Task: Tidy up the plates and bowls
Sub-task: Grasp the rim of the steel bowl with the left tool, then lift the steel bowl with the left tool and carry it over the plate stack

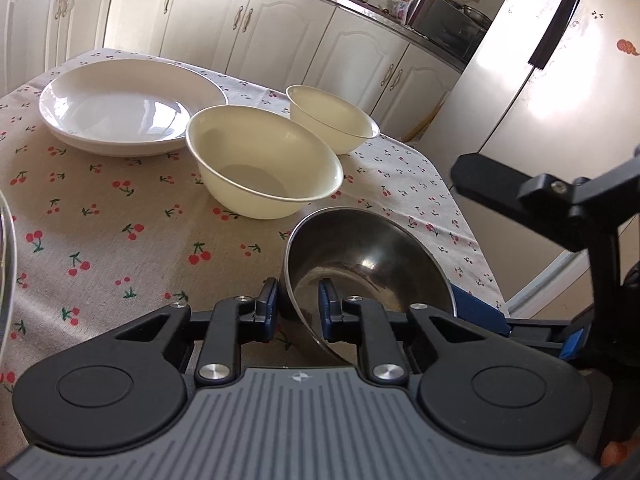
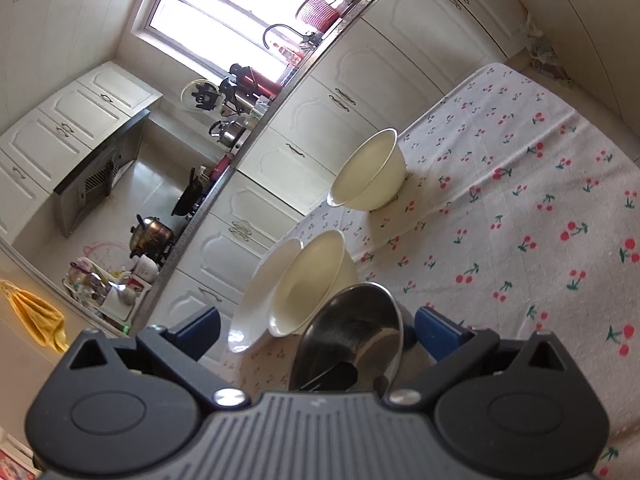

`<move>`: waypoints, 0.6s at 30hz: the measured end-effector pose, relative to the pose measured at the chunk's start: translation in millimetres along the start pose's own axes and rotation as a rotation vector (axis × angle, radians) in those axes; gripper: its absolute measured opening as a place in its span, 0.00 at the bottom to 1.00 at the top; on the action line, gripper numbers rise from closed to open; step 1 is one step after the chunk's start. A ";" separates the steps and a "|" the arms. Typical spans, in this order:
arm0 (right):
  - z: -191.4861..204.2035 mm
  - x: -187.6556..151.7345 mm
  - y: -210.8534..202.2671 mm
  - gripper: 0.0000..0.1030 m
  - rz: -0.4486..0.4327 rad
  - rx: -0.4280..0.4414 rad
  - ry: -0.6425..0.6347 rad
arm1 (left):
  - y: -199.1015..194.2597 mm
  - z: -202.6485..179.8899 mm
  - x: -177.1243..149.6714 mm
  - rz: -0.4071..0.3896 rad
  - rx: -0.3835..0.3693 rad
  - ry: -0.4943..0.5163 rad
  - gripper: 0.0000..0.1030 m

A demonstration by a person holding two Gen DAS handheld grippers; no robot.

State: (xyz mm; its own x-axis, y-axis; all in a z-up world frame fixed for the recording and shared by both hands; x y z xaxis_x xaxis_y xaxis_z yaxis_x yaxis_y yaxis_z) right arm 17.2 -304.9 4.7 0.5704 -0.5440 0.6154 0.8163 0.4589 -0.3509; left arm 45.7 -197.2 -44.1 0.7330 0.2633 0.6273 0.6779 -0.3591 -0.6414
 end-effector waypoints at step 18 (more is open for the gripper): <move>44.7 -14.4 -1.1 1.00 -0.005 0.049 -0.007 | -41.2 27.3 14.1 -0.059 -0.012 -0.052 0.18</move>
State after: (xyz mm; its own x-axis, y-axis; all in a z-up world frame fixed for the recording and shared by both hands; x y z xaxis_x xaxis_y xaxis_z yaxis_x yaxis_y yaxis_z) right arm 4.0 -266.1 27.8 0.5652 -0.5415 0.6223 0.8137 0.4901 -0.3126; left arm 29.6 -154.3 -20.8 0.6942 0.3304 0.6394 0.7192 -0.3524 -0.5988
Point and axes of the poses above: each gripper's, at about its wrist camera, not at the fingertips, and y roughly the way its jaws point, z to its left, x to its top, the point moved 3 cm from there along y, roughly the way its jaws point, and after that the axes turned 8 degrees about -y, right-handed, at the moved point
